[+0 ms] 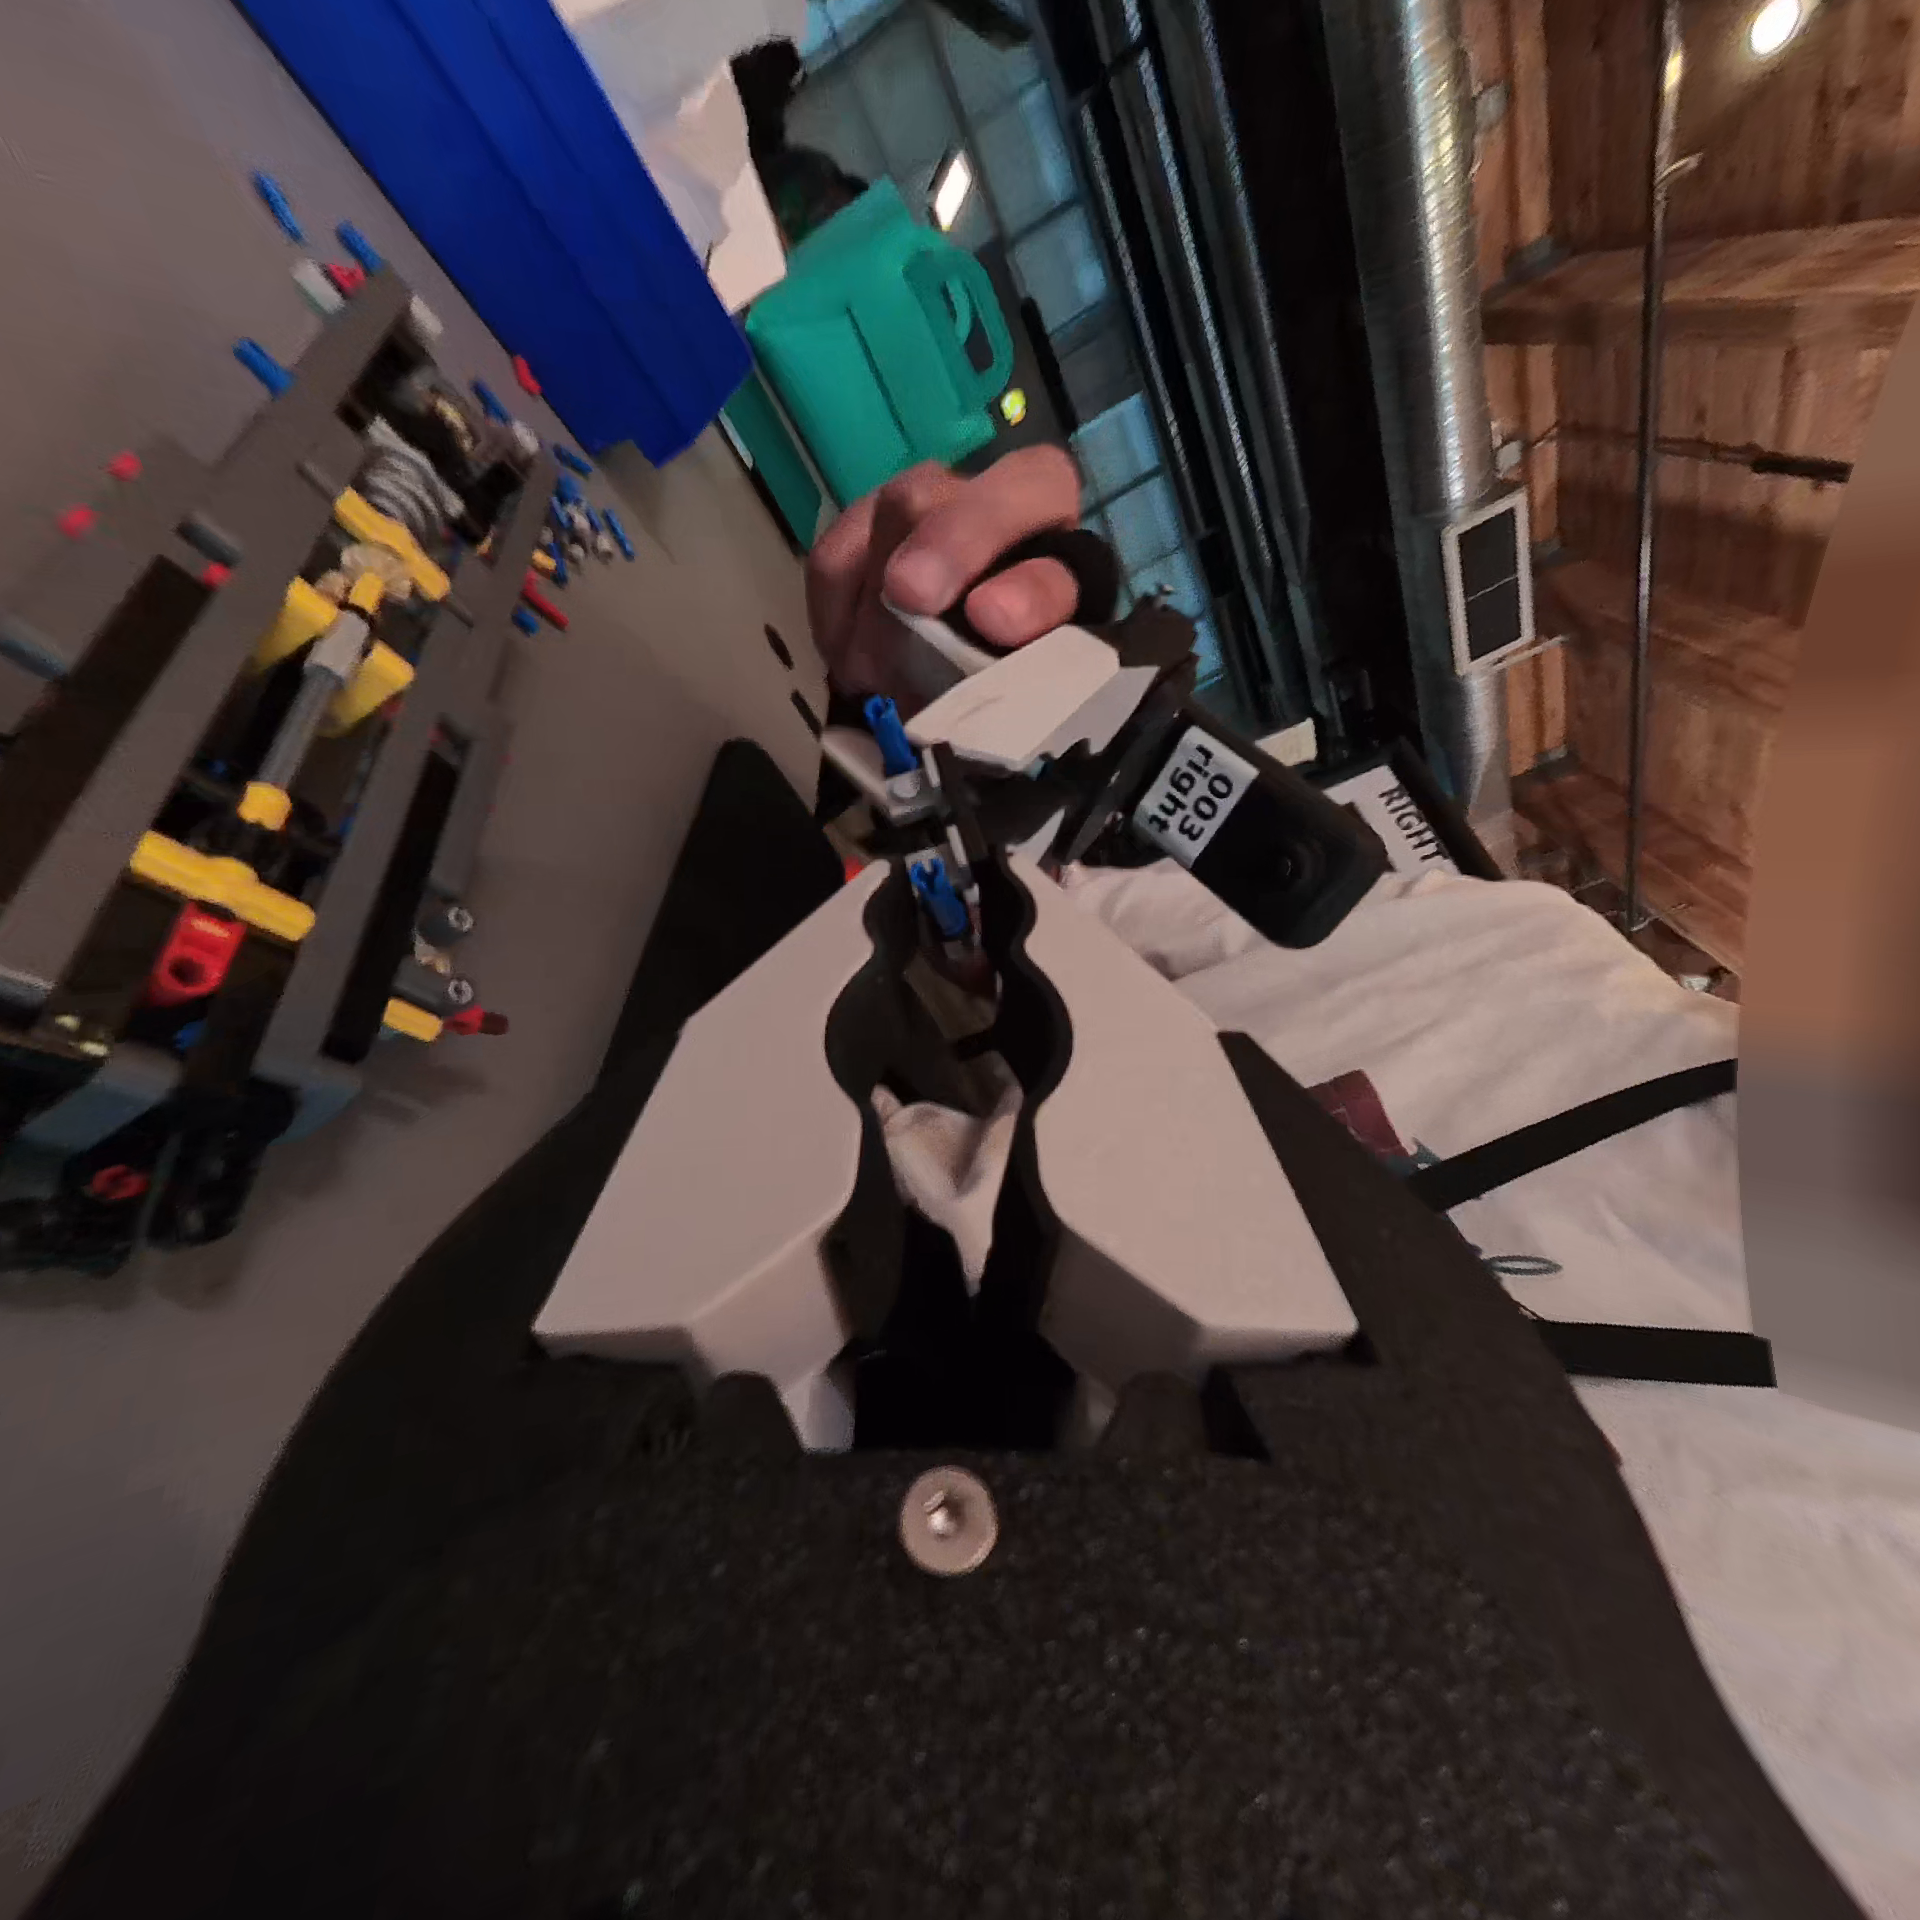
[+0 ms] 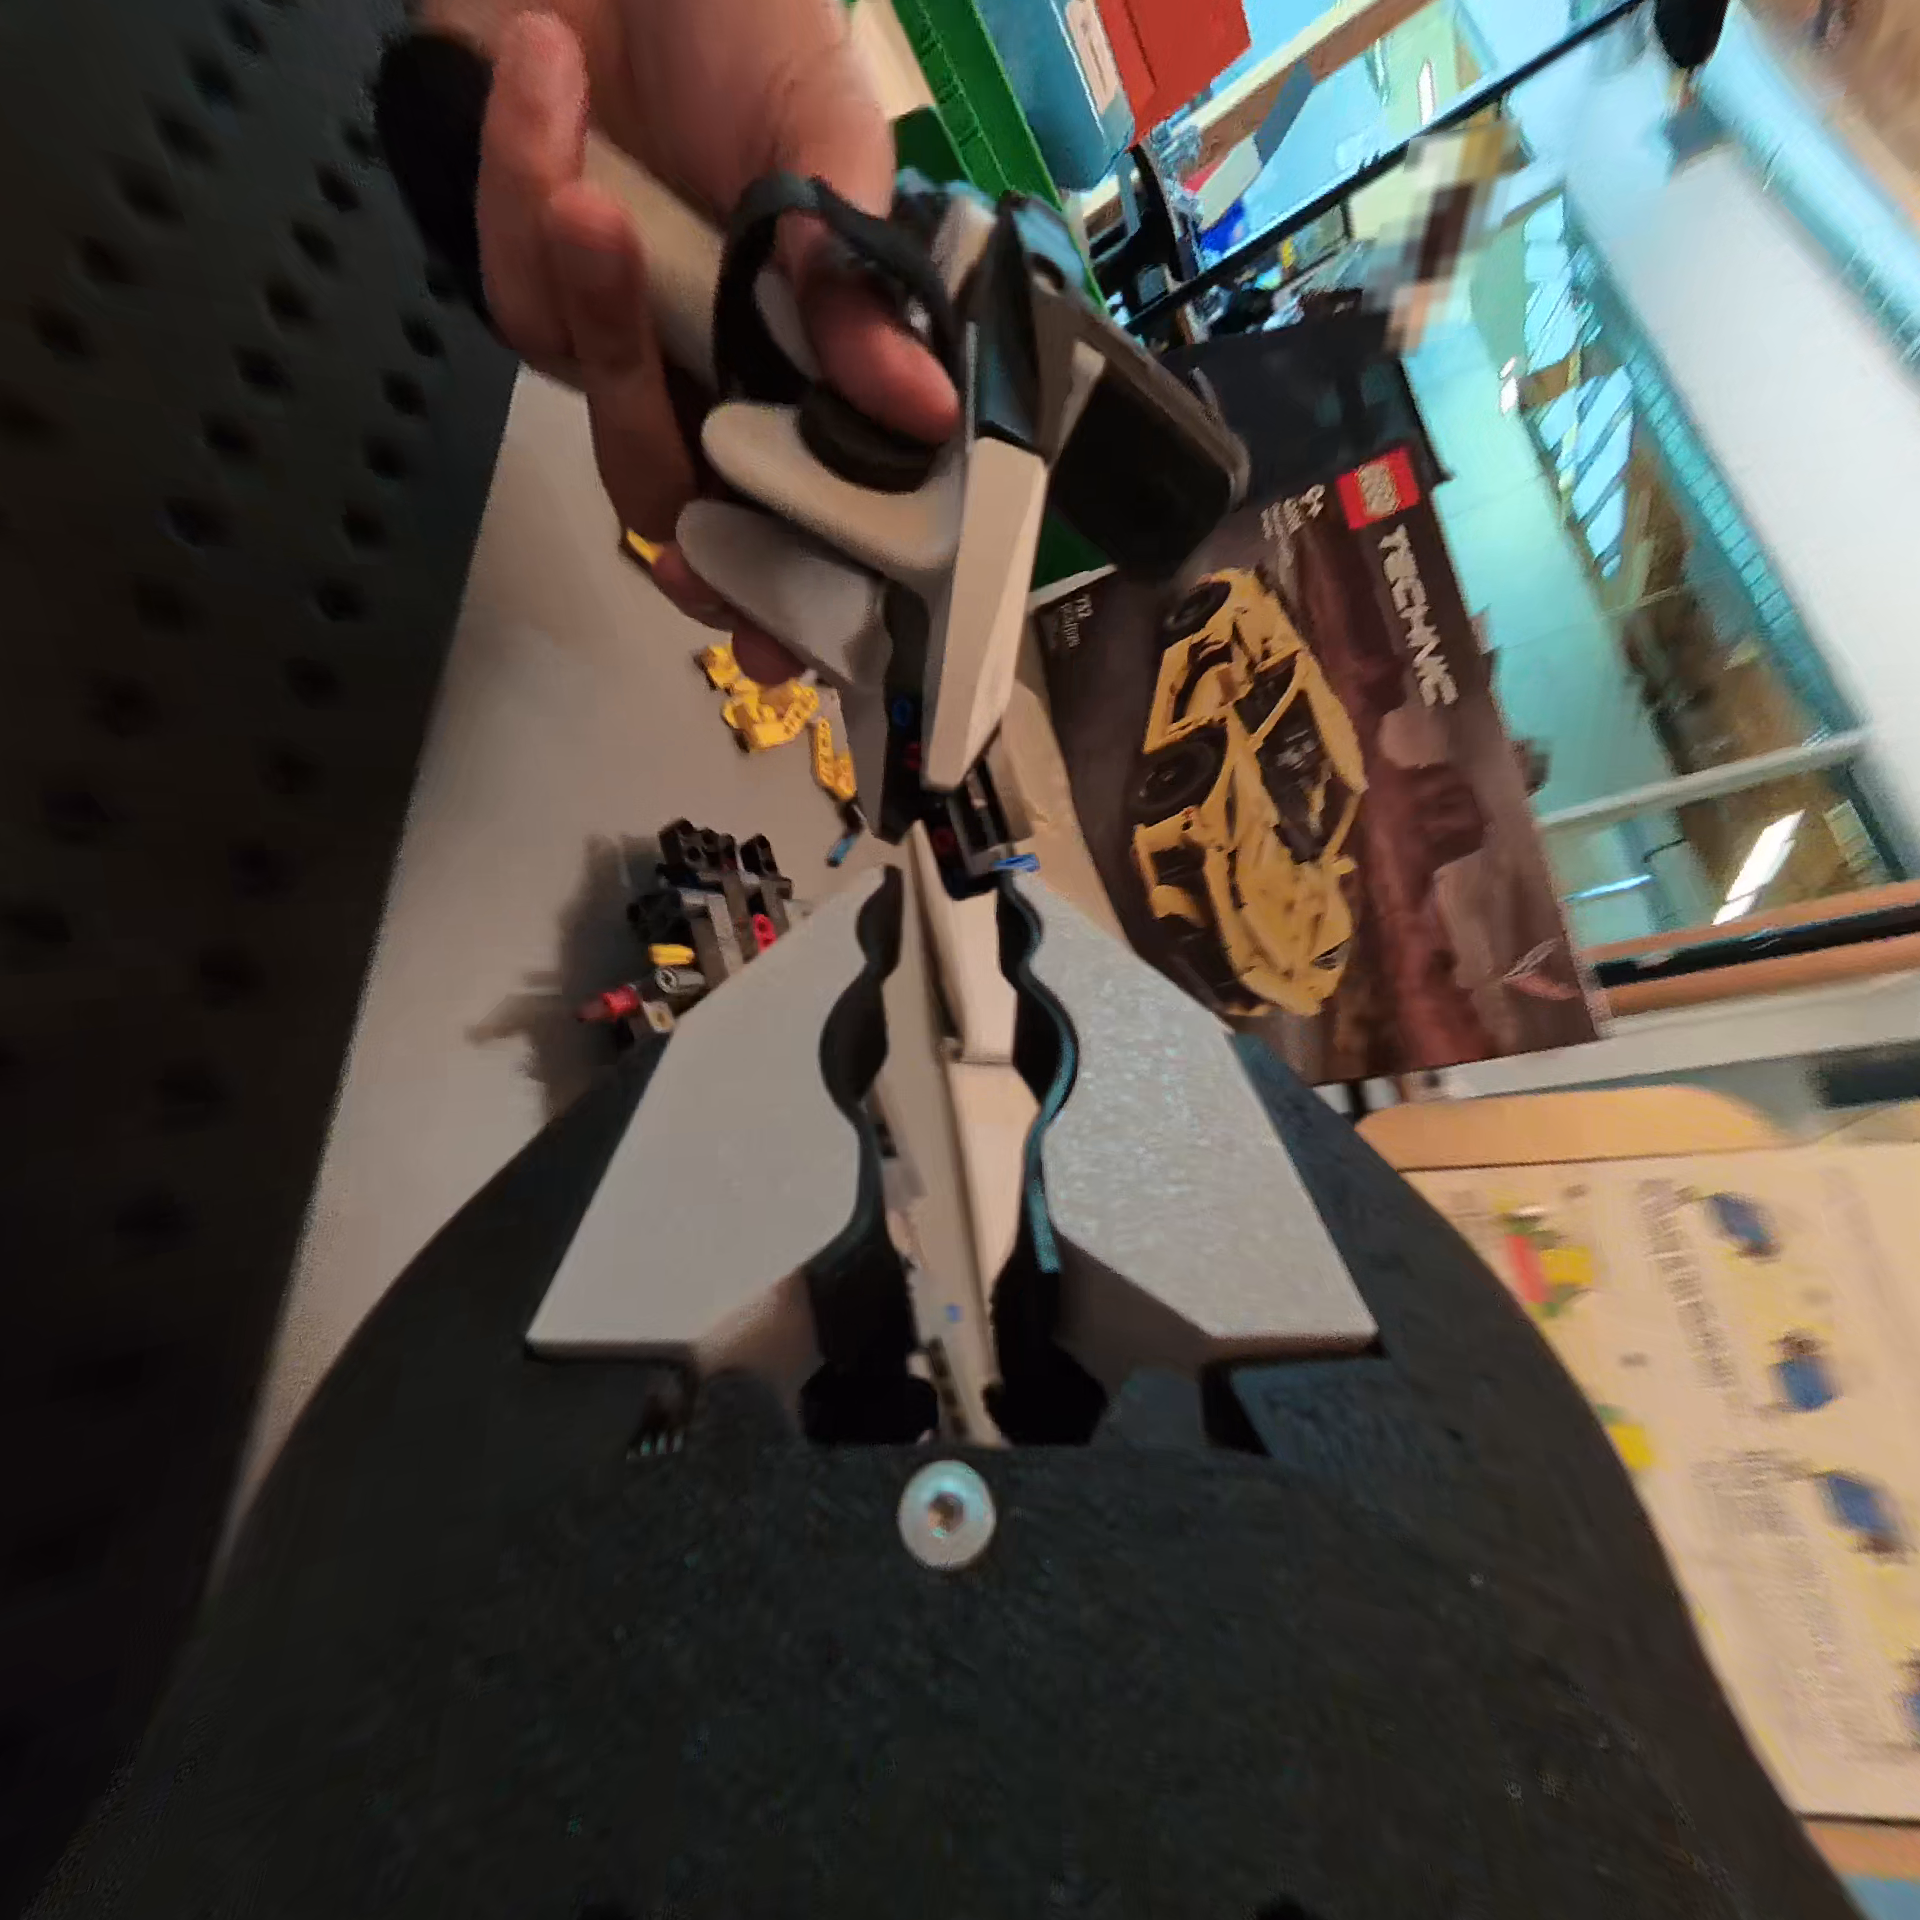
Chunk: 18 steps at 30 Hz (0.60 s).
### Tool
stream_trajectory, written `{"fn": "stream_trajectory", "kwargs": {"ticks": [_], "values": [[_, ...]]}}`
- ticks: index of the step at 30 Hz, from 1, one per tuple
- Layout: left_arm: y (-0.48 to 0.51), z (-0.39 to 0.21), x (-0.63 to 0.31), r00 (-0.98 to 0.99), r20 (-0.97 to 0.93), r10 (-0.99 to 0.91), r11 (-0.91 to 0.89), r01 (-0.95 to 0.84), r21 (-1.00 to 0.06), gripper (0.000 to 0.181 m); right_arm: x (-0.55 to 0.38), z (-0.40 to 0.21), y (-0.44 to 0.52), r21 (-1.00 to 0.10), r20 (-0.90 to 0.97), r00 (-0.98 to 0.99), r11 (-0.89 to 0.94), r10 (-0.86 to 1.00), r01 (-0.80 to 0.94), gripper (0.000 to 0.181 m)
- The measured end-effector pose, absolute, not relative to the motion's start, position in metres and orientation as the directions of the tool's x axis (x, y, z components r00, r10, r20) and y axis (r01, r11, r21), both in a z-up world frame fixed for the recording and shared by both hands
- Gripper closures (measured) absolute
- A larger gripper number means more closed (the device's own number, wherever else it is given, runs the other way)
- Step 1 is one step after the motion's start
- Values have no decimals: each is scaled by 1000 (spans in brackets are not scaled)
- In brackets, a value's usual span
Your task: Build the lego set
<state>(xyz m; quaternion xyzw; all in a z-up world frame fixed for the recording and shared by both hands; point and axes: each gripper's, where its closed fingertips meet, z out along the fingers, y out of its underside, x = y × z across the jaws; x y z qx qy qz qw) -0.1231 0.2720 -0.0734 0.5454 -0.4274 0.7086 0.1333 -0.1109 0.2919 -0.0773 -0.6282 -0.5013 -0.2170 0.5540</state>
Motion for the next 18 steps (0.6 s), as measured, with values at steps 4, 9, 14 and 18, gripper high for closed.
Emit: {"fn": "stream_trajectory", "kwargs": {"ticks": [4, 9, 14, 18], "values": [[292, -50, -120, -462, 858, -227, -728, -504, -464, 172, -118, -57, 293, -812, 532, 712, 37, 459, 582, 147], [302, -35, -118, -524, 850, -59, -833, -443, -331, 172, -121, -51, 309, -915, 380, 865, -3, 329, 403, 133], [302, -32, -116, -523, 852, -16, -836, -461, -299, 172, -118, -40, 322, -883, 462, 862, 26, 210, 468, 133], [286, -30, -124, -530, 848, 5, -781, -532, -327, 172, -127, -39, 323, -870, 484, 830, 50, 277, 491, 139]]}}
